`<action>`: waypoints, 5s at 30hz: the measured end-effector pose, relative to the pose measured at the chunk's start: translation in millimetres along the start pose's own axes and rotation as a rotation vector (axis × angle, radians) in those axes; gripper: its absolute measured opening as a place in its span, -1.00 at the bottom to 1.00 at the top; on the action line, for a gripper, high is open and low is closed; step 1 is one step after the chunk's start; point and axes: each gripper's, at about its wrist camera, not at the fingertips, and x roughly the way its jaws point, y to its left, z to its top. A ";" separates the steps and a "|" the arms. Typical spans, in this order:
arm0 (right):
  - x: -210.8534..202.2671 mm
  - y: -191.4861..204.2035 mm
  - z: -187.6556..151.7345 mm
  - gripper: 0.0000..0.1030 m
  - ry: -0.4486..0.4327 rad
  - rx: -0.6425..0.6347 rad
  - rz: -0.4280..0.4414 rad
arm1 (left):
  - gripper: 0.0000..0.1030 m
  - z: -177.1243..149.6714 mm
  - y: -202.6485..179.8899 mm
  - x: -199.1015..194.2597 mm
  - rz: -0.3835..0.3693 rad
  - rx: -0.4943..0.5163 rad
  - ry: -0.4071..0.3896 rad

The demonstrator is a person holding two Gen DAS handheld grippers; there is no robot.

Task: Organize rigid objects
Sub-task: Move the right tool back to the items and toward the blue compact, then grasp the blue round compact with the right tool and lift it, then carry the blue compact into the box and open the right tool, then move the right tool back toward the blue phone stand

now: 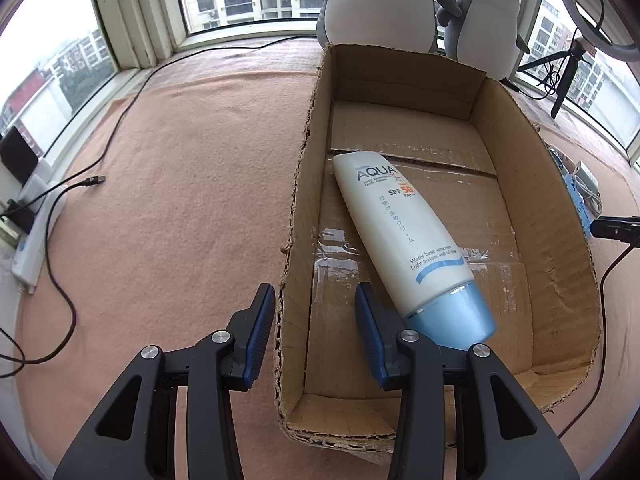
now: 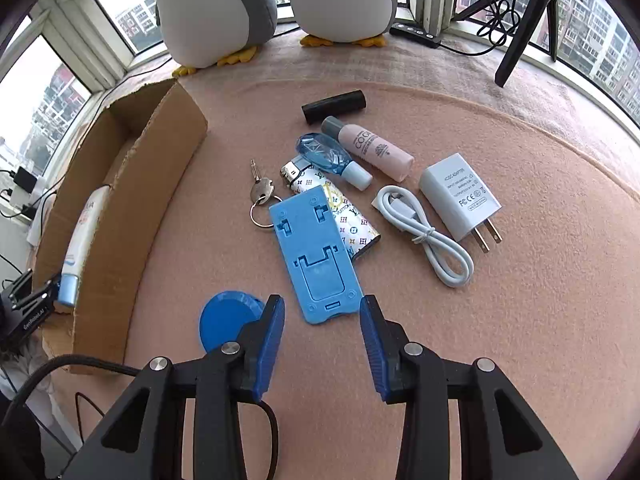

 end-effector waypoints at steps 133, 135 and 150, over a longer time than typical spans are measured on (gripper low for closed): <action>-54.1 123.1 -22.5 0.07 -0.240 -0.110 0.187 | -0.21 -1.9 2.8 -1.1 -0.022 -0.009 -0.006; -57.3 103.7 -22.6 0.09 -0.249 -0.080 0.201 | -0.21 -2.3 3.5 -1.1 -0.019 -0.006 -0.006; -27.5 28.7 -4.0 0.12 -0.142 -0.125 0.130 | -0.21 -2.2 0.6 -0.9 0.006 0.005 0.003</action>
